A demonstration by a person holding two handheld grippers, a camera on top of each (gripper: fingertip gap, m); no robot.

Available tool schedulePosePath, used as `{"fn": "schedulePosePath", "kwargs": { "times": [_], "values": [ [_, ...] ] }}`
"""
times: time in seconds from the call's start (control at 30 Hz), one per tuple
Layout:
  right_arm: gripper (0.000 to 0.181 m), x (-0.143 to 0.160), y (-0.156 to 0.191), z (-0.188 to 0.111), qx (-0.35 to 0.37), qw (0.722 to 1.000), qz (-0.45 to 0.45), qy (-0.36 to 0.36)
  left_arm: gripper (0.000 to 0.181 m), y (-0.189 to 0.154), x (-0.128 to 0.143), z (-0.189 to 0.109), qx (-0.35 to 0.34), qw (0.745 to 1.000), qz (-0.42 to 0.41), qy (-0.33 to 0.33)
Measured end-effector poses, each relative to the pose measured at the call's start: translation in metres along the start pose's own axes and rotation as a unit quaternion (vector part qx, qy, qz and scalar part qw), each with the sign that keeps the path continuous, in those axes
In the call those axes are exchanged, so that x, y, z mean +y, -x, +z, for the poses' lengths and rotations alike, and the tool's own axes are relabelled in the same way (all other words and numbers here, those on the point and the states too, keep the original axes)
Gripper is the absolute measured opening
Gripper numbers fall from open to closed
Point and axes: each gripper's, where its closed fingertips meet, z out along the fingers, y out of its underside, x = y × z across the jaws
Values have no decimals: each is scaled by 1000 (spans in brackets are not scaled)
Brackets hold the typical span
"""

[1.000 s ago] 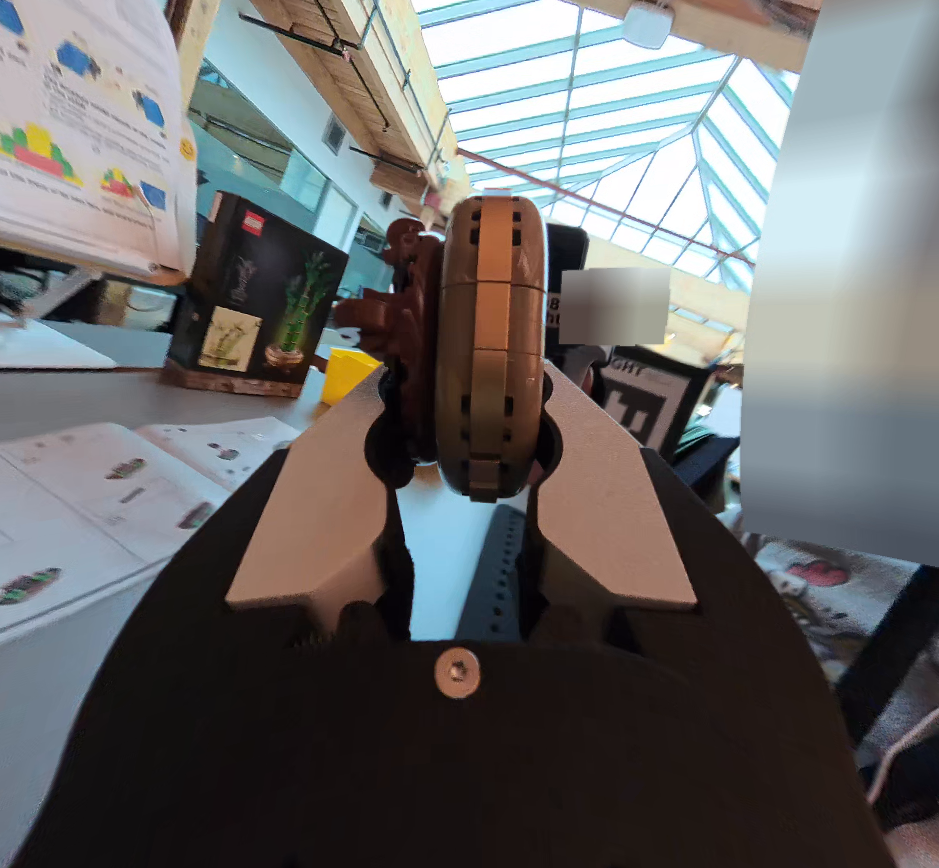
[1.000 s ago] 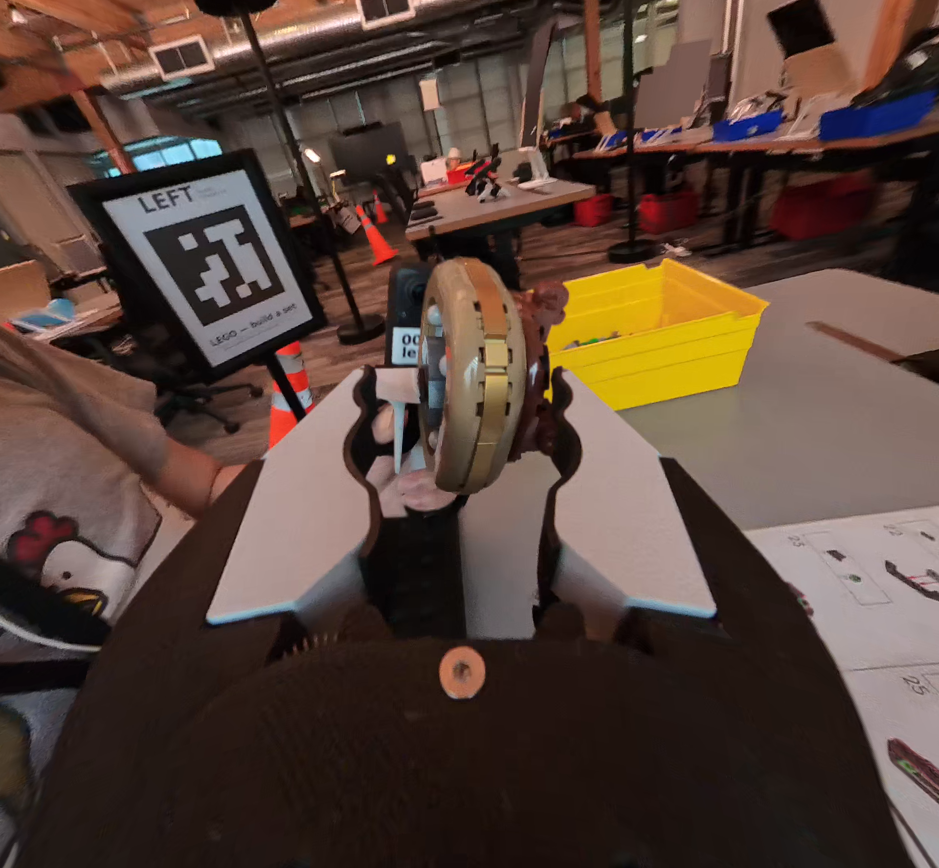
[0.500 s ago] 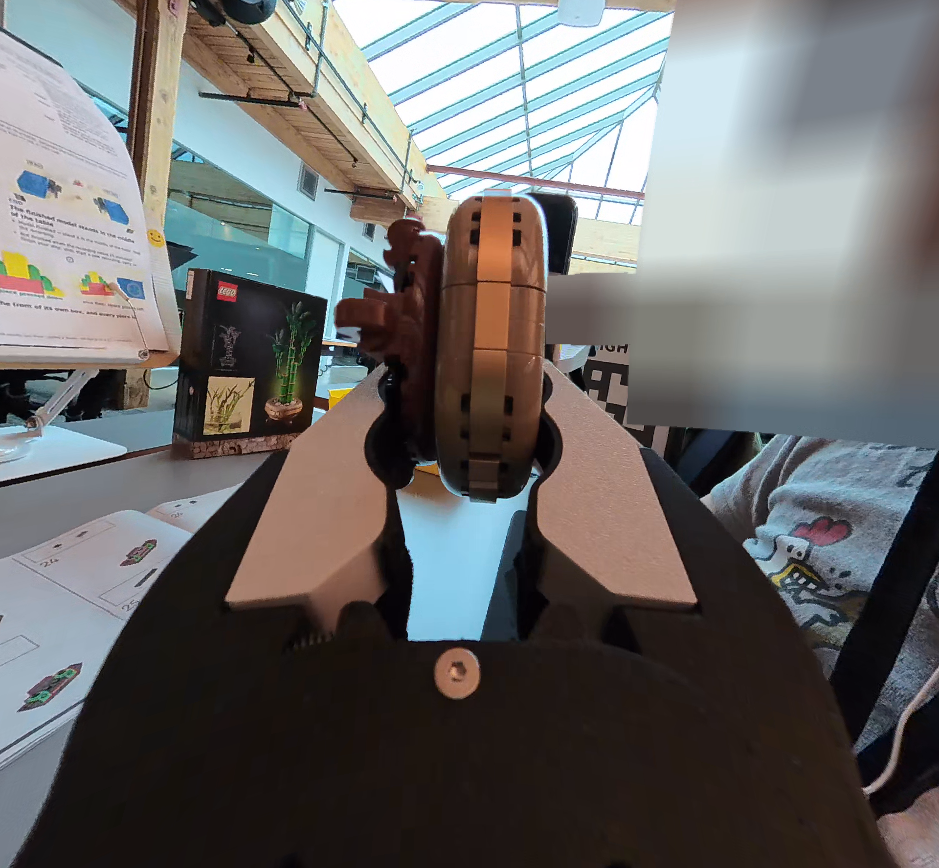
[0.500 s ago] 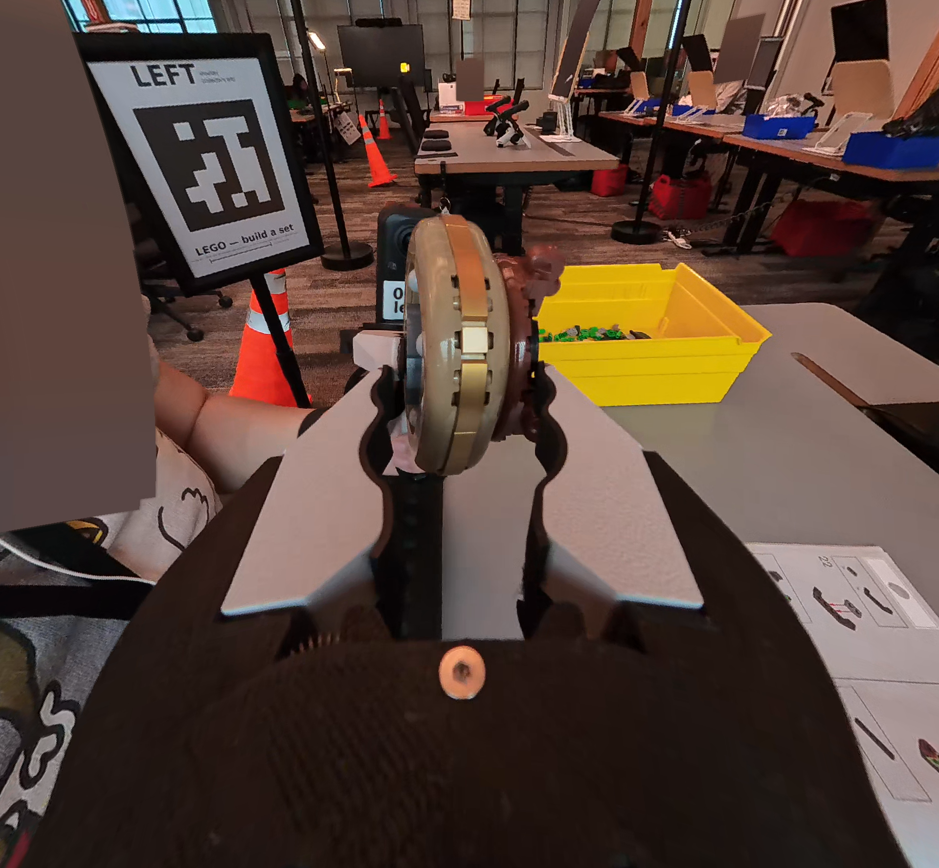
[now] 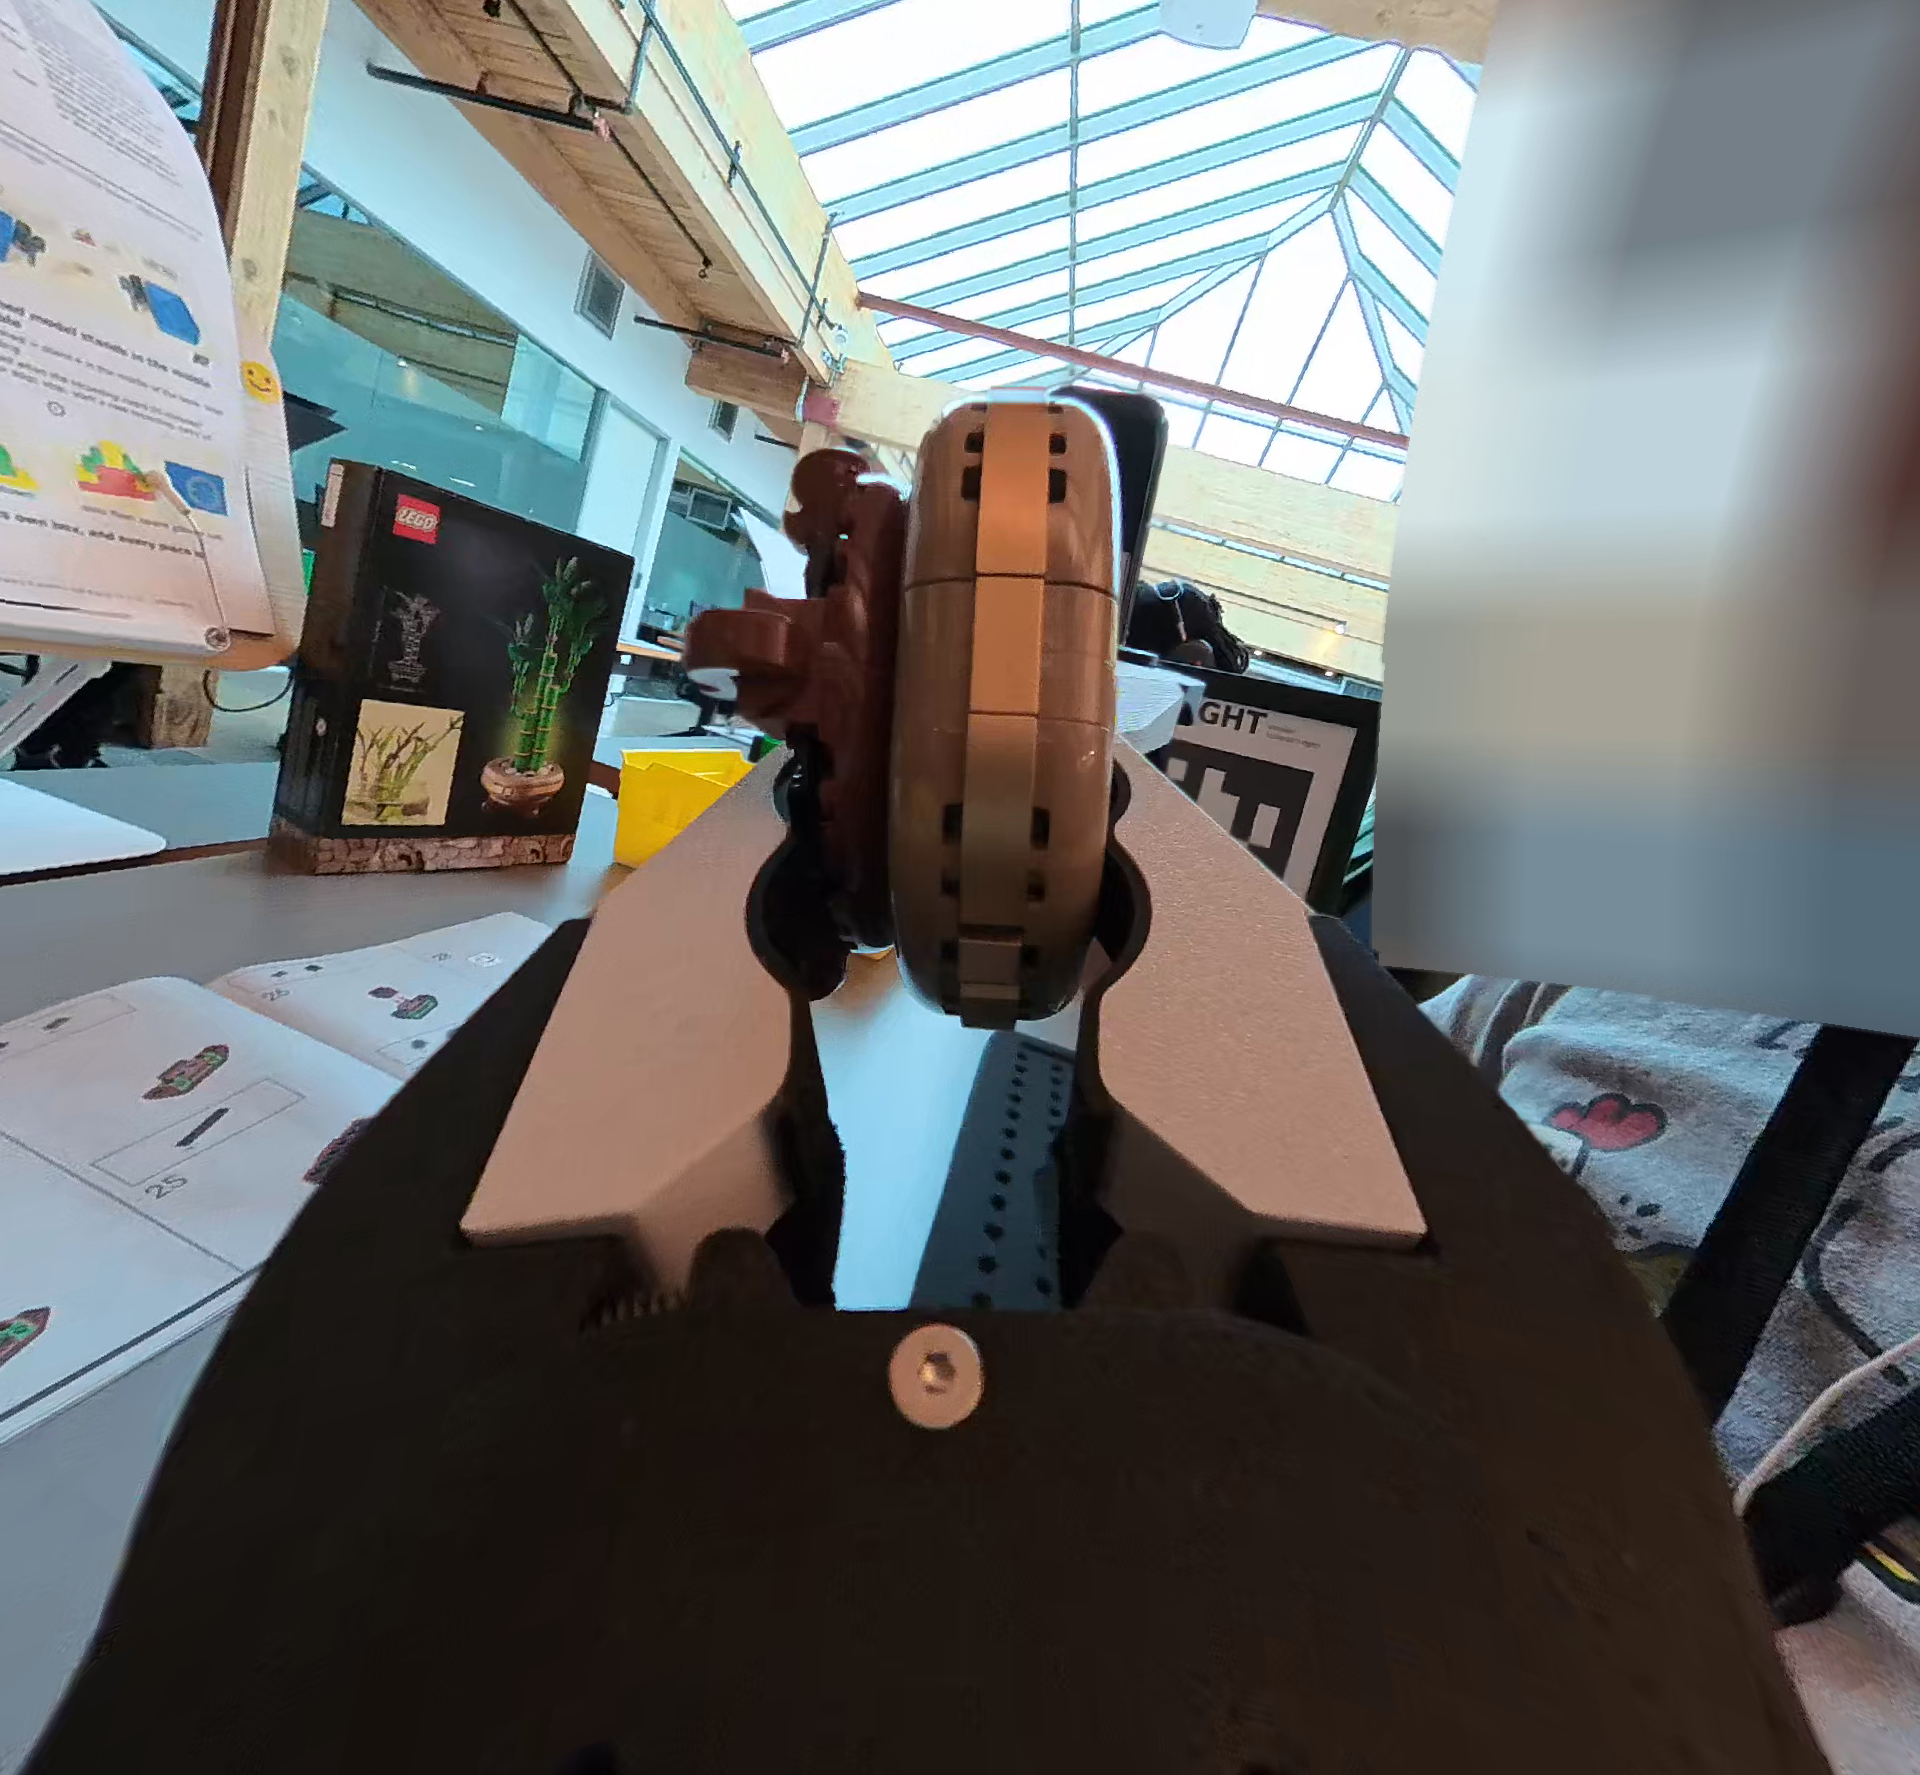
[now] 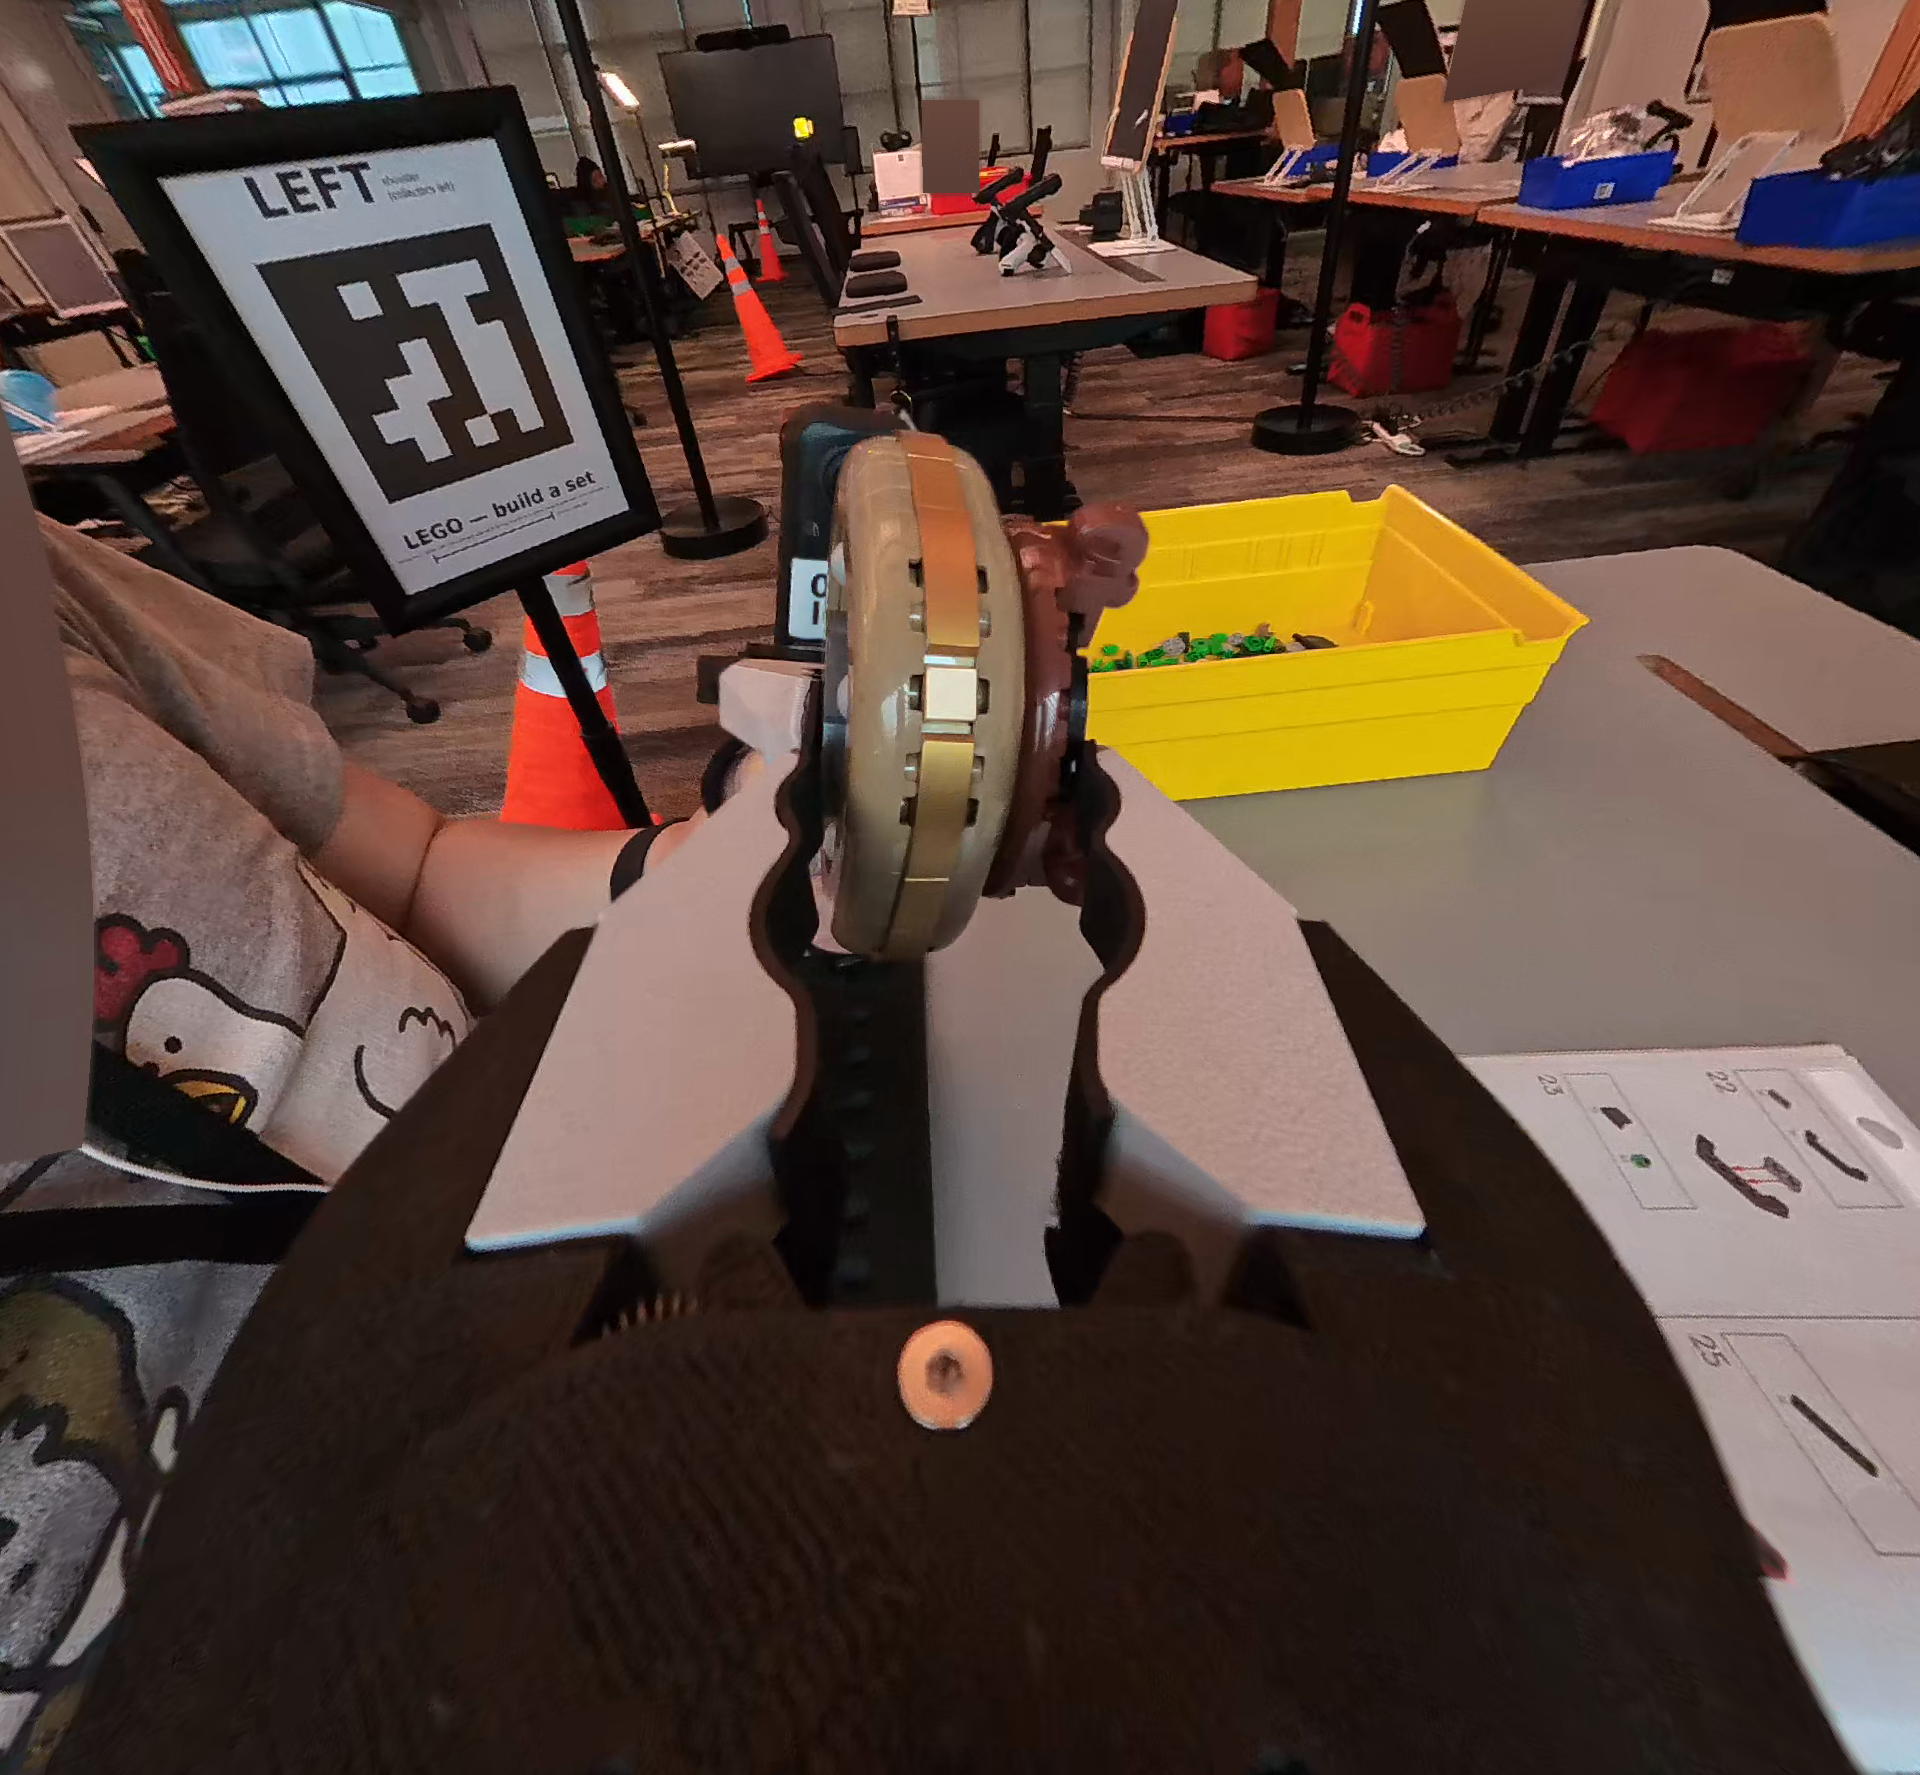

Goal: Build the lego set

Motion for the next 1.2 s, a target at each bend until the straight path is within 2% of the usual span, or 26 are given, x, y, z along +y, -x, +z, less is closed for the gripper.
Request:
{"fn": "schedulePosePath", "kwargs": {
  "times": [0.47, 0.77, 1.2],
  "values": [
    [45, -1, 1, 0, -1, 1000, -5, -14, 50, -1, 0, 0, -7, 1000, 1, 8],
    [45, 4, -6, -7, -11, 999, 30, -42, 51, 5, 4, 7, -27, 999, -36, 14],
    [46, 7, -9, -9, 0, 998, 34, -62, 50, 8, 5, 9, -38, 998, -55, 6]
  ]
}}
